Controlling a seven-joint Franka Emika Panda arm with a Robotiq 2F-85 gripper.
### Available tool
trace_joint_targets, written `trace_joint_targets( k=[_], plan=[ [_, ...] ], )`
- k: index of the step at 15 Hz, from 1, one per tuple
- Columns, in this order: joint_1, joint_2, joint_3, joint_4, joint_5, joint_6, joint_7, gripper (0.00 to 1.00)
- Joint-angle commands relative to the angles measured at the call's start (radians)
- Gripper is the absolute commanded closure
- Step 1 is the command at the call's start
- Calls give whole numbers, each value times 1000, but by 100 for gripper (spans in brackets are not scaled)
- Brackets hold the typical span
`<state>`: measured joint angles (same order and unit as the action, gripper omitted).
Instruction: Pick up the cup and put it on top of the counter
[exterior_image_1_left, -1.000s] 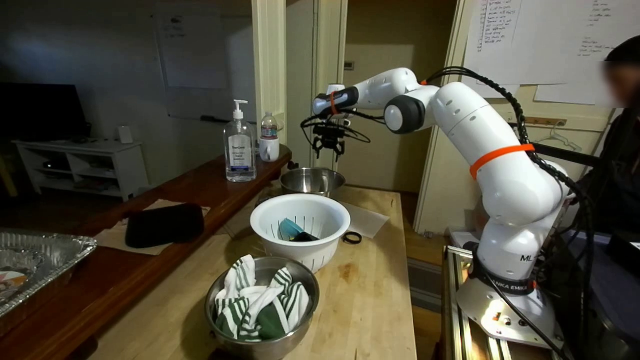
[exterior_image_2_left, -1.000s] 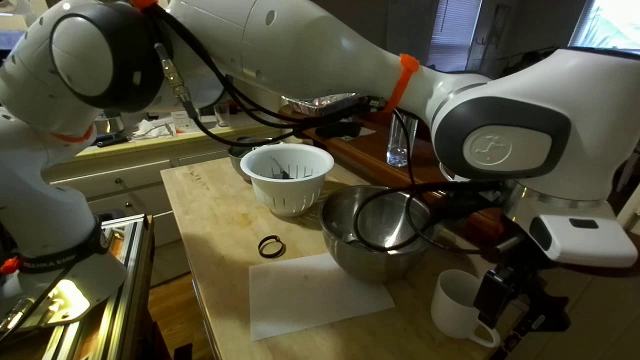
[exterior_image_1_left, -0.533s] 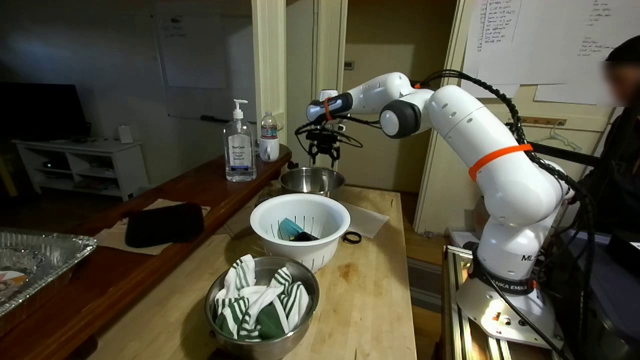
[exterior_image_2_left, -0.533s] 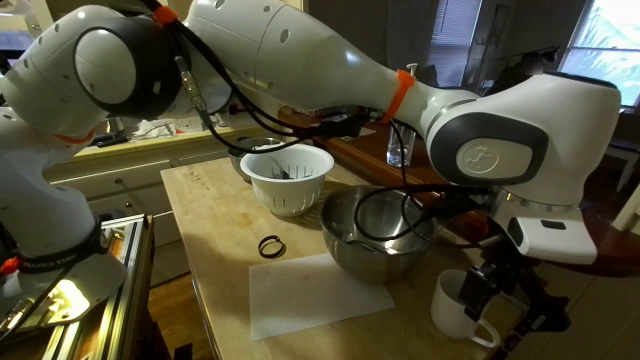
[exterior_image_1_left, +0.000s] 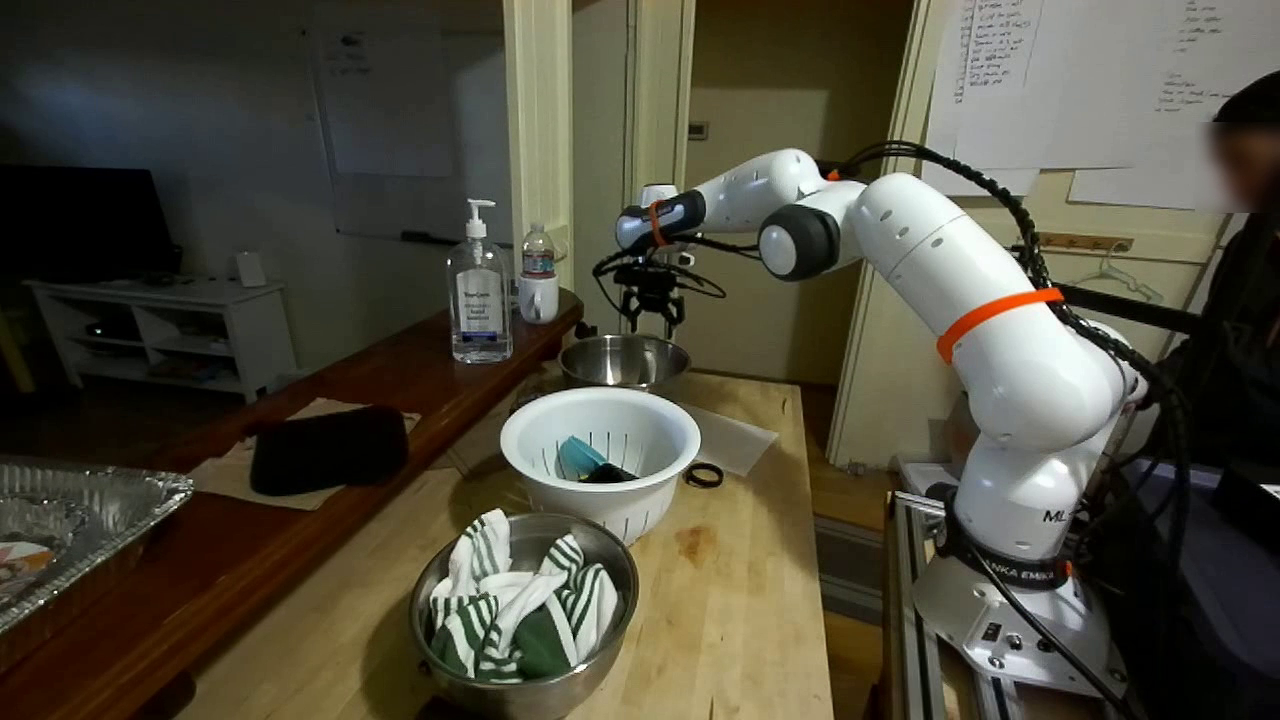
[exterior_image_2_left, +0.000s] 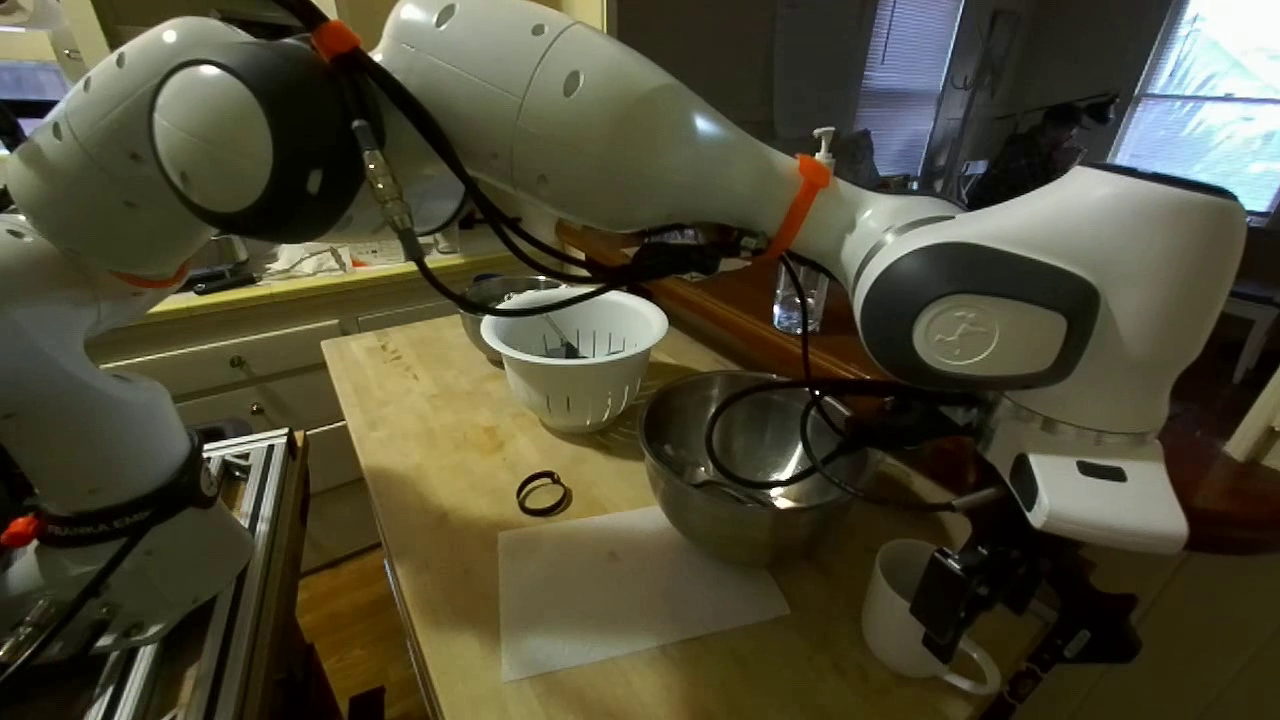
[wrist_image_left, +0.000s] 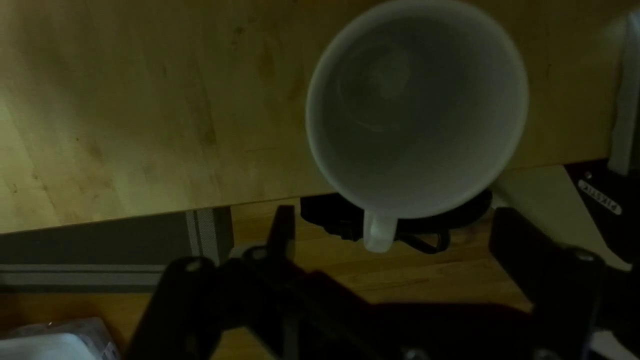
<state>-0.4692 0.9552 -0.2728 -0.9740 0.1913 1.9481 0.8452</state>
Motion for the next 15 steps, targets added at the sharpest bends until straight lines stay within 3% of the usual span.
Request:
trace_joint_targets(
  k=[1,5,9,15],
  plan=[
    [2,35,-12,44,-12,-36,28,0],
    [-3,54,-8,57,-4,-42,36,11],
    [-14,78,-4,83,-9,-56,54,16],
    [-13,89,-18,93,-5,-65,70,47]
  ],
)
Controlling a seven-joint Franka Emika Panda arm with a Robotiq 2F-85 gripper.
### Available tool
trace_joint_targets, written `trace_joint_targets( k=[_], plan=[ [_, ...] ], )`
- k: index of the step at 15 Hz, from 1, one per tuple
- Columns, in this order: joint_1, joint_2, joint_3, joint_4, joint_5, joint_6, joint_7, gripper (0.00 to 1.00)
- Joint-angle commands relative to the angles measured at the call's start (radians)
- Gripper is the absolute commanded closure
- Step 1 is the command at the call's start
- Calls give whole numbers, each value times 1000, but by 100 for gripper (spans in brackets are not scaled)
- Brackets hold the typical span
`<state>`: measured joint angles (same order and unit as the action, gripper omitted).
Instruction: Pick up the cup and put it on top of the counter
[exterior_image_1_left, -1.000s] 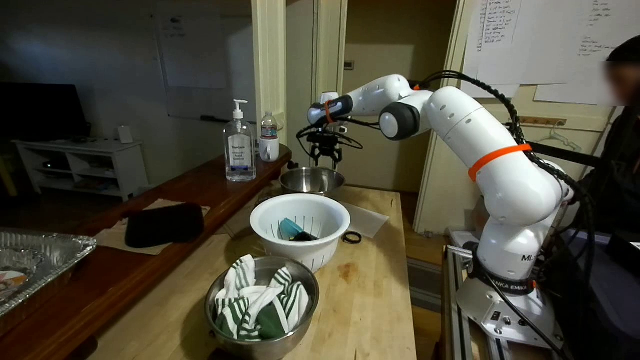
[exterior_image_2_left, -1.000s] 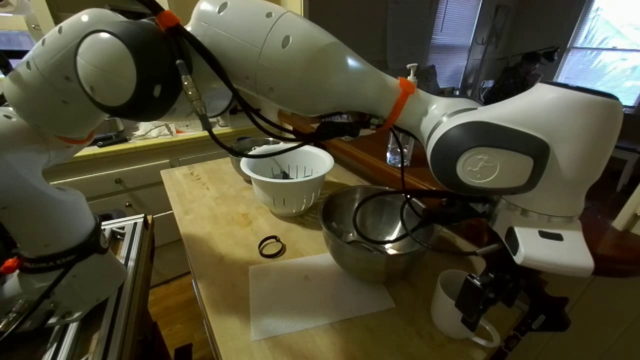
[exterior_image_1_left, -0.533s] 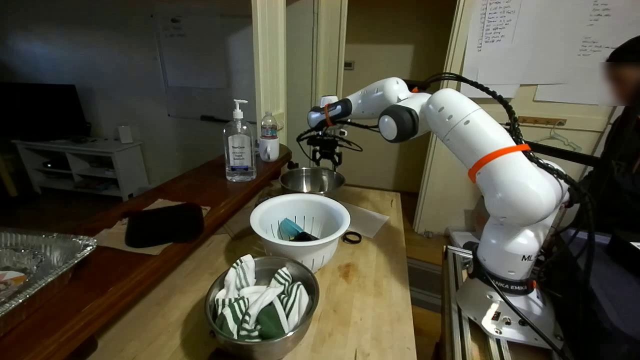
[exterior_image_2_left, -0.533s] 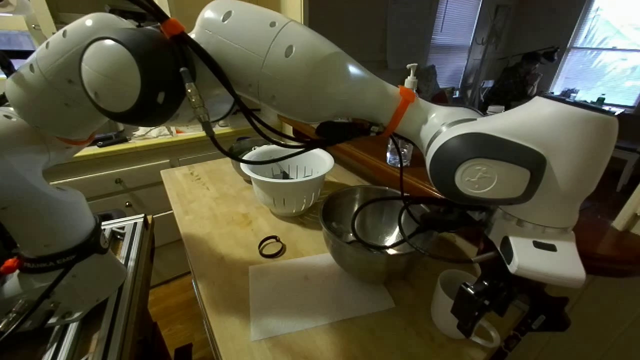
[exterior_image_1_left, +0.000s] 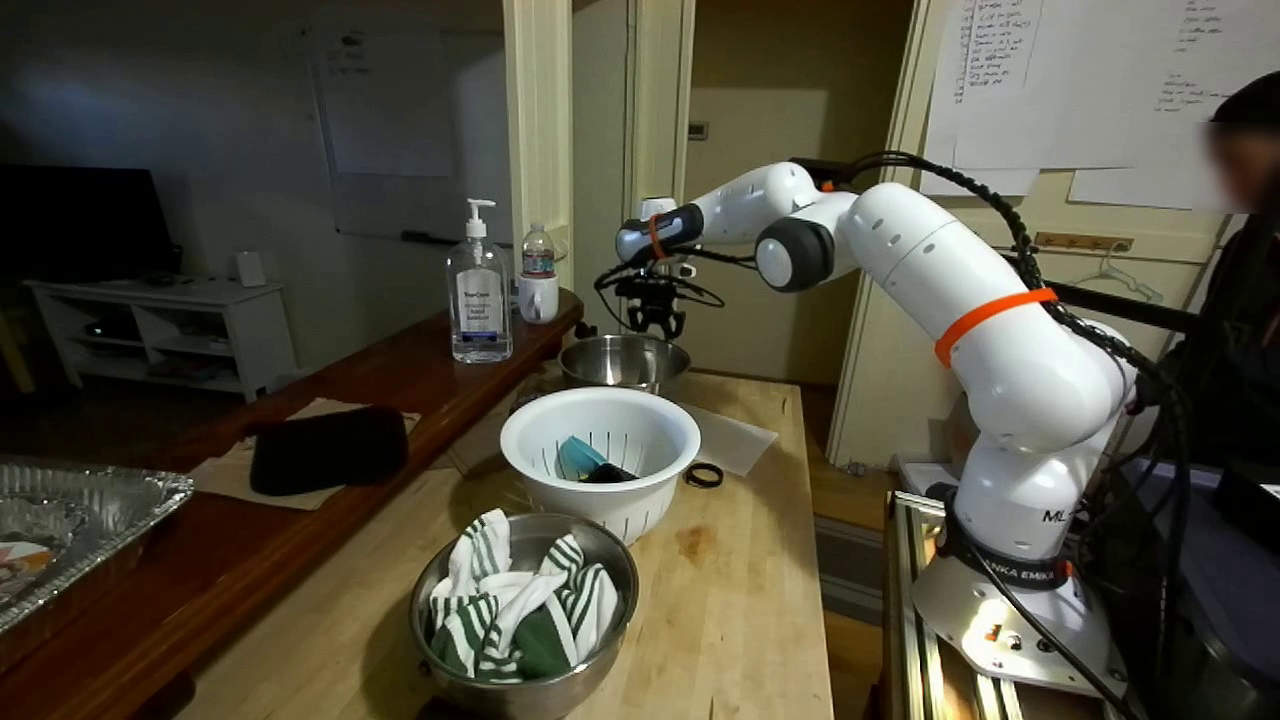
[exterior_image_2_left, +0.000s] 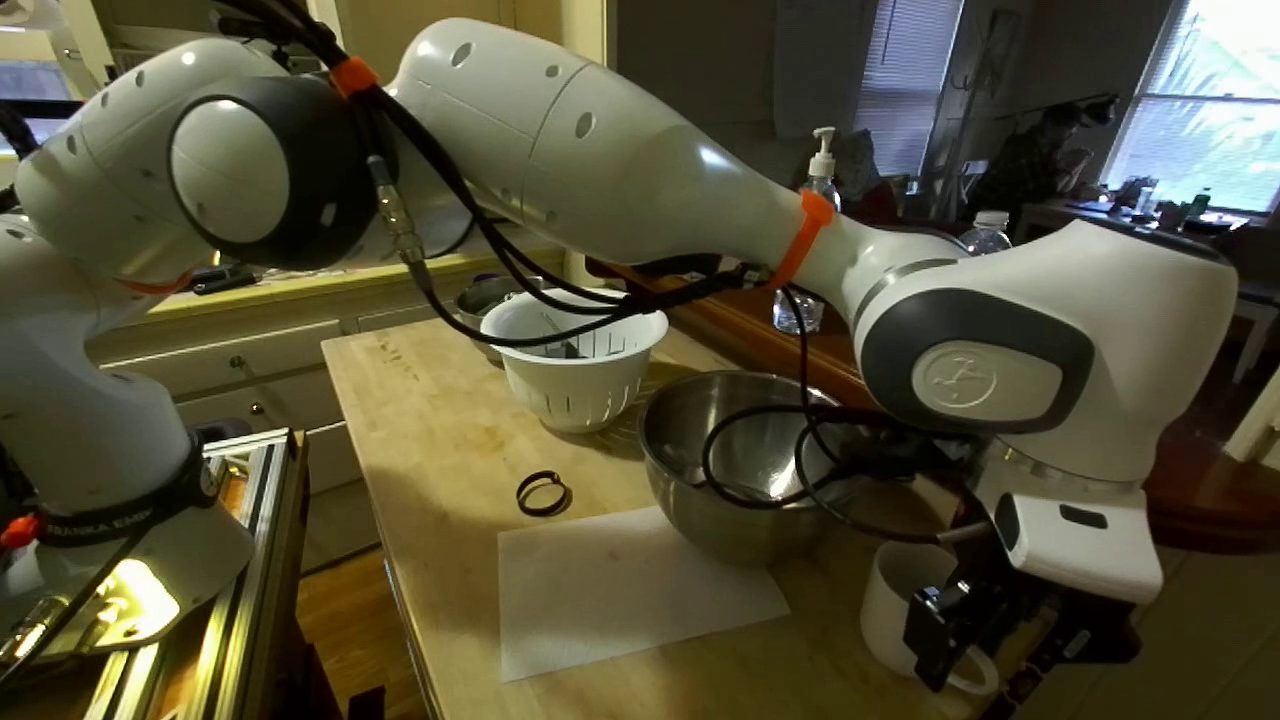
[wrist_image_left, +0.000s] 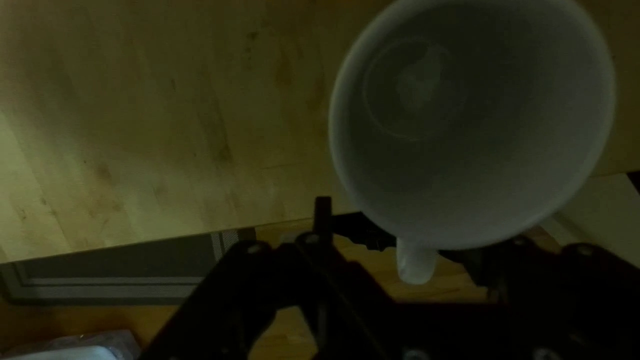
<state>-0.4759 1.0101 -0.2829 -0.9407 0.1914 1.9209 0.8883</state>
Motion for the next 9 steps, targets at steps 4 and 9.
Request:
trace_joint_targets(
  k=[4,9],
  plan=[
    [-4,37,-14,63,-6,-36,34,64],
    [0,38,-20,74,-10,-35,41,92]
  ],
)
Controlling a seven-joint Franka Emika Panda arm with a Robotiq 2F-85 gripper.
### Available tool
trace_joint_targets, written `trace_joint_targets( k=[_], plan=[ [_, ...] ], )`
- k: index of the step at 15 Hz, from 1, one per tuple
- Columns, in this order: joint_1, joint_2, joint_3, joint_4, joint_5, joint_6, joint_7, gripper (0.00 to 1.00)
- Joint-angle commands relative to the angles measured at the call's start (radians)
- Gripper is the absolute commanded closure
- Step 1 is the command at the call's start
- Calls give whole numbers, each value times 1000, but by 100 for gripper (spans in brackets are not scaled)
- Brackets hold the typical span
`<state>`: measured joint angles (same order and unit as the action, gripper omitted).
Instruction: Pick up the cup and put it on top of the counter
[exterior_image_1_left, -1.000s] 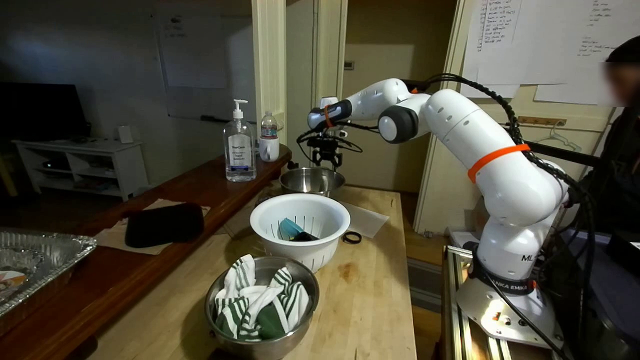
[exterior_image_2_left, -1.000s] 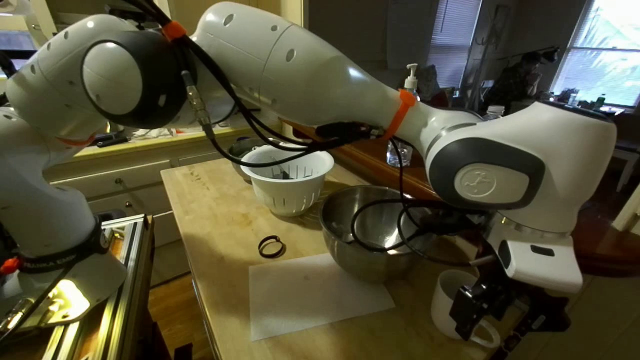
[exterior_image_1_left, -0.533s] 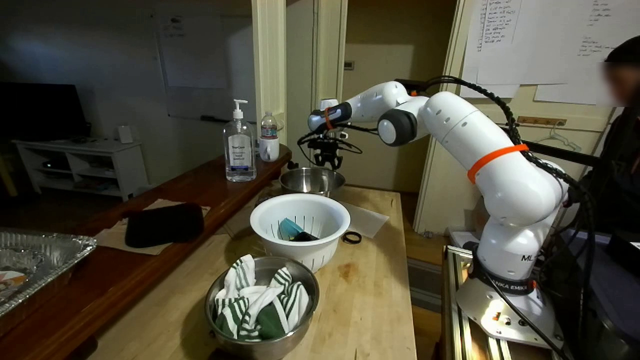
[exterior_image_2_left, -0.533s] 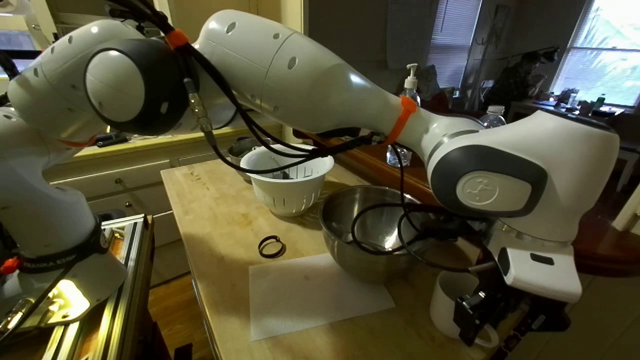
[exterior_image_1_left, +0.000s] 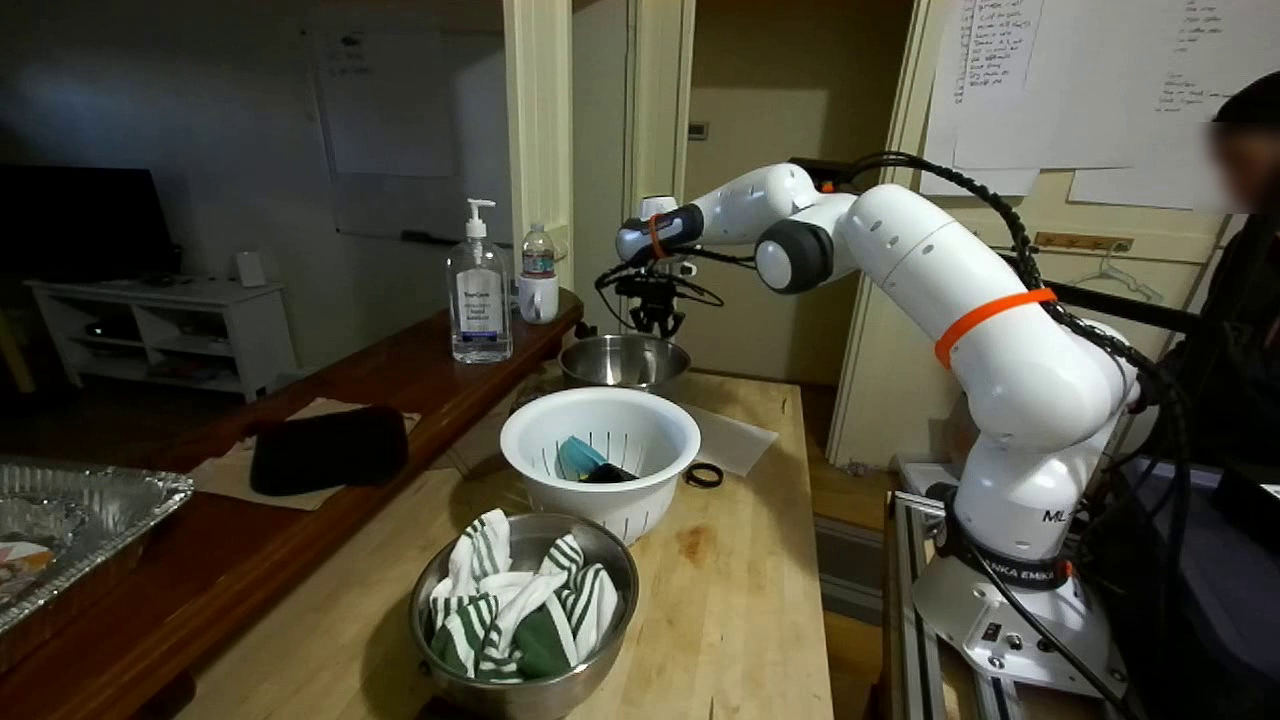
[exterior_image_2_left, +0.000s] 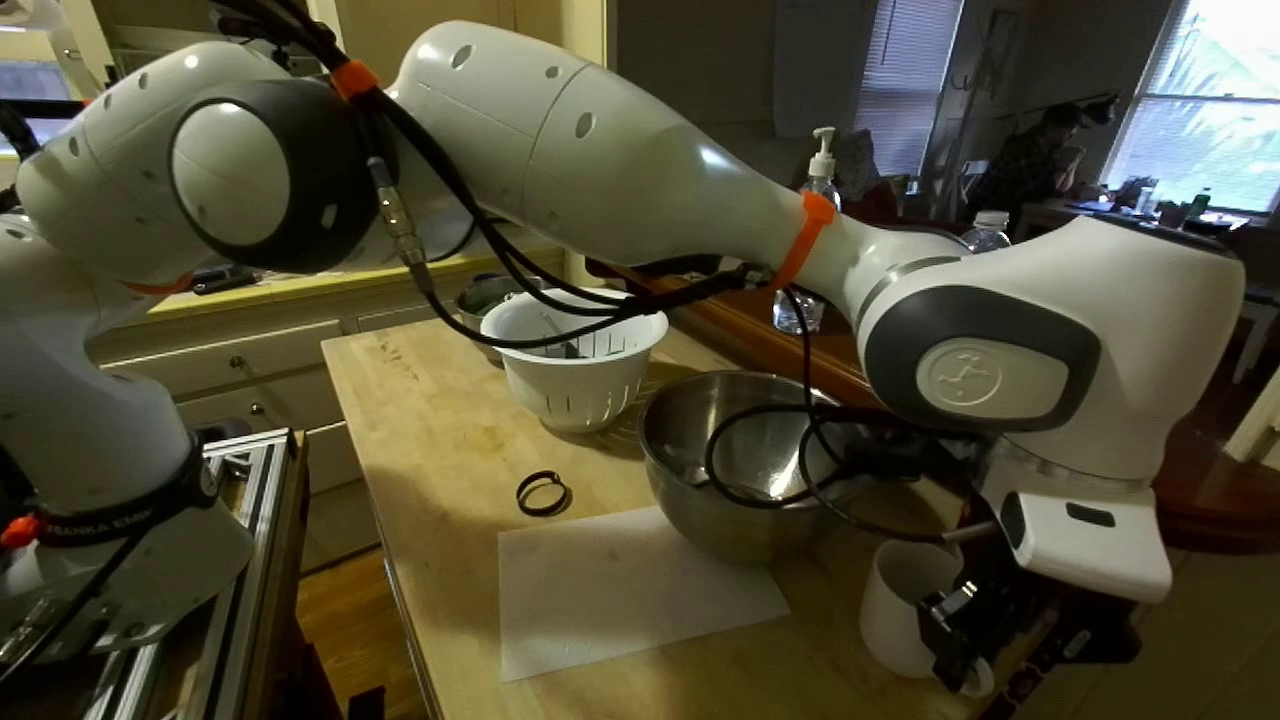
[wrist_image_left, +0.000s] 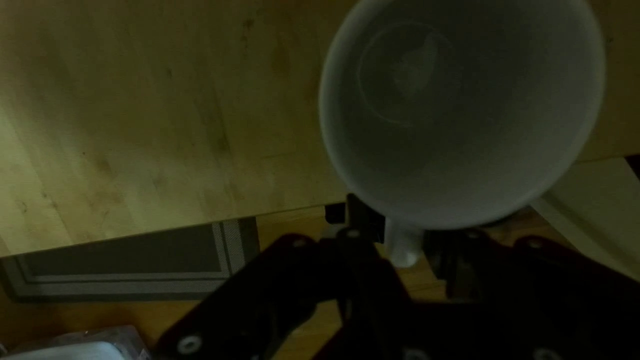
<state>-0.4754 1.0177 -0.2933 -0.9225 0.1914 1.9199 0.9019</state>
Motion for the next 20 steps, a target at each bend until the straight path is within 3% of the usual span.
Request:
trace_joint_targets(
  k=[1,2,8,14,20],
  plan=[
    [0,31,-10,58,-10,-34,26,93],
    [1,31,-10,60,-11,-34,26,100],
    [4,24,-5,56,-14,-40,14,96],
    [1,-63,37,18,8,-54,-101,96],
    [-20,-123,88,26,39,-170,-206,96]
  ],
)
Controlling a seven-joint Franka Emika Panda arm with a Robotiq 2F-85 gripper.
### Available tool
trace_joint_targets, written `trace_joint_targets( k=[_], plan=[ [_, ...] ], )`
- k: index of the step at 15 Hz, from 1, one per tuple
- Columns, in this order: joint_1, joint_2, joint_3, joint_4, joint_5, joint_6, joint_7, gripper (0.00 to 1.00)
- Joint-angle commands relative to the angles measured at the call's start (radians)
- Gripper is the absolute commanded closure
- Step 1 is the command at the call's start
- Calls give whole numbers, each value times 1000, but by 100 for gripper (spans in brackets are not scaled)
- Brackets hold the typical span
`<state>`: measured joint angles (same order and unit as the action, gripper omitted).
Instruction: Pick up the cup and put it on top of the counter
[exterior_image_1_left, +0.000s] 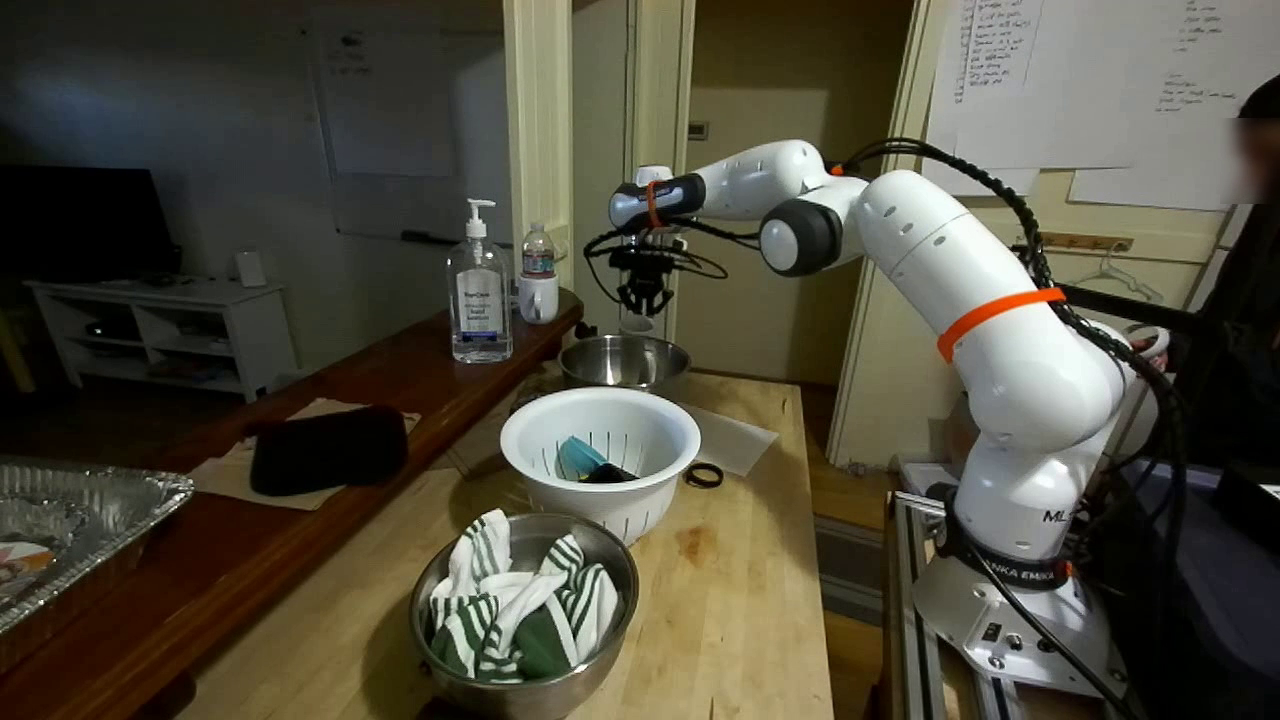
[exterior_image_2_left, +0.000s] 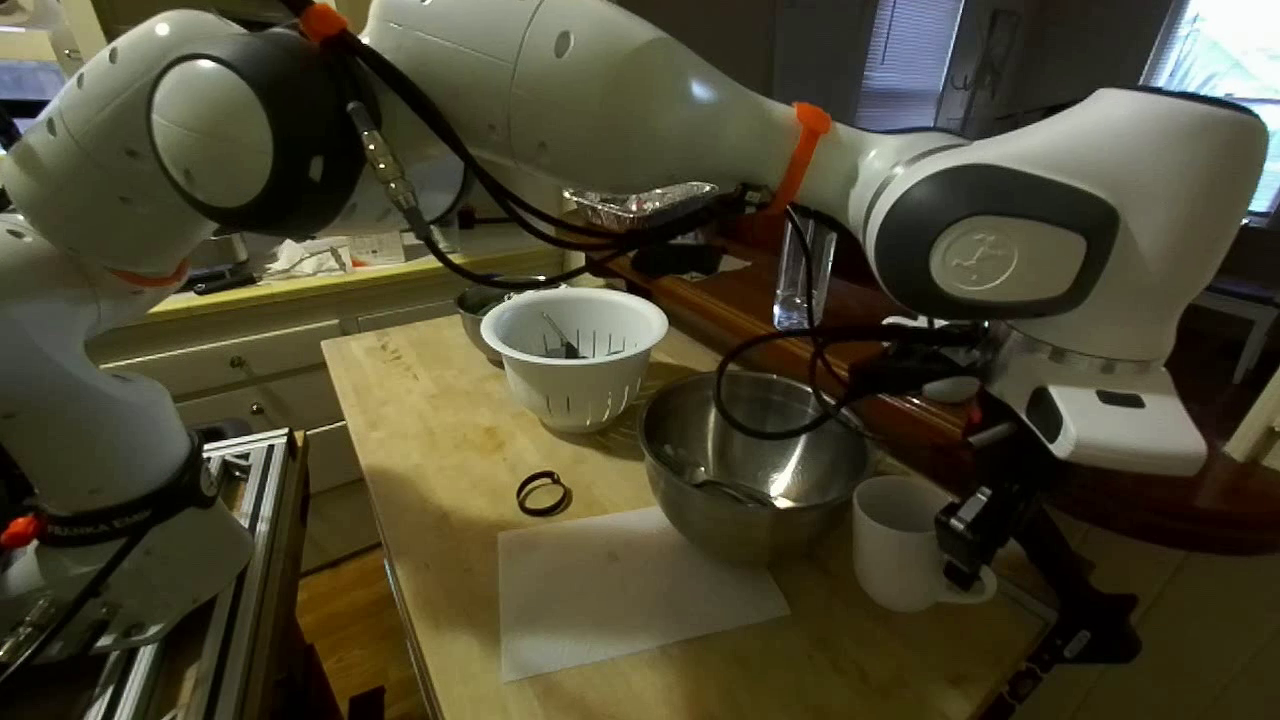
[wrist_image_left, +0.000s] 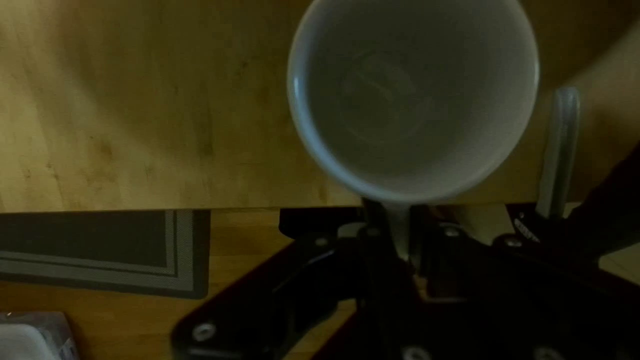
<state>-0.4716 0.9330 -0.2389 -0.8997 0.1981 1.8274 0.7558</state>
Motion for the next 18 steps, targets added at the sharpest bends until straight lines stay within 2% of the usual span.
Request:
trace_joint_targets(
  k=[1,9,12,18],
  plan=[
    [-29,-46,38,7,32,-93,-74,96],
    [-32,-130,39,33,23,-162,-103,96],
    [-25,-180,78,44,36,-213,-161,96],
    [7,-281,168,54,26,-388,-310,96]
  ],
)
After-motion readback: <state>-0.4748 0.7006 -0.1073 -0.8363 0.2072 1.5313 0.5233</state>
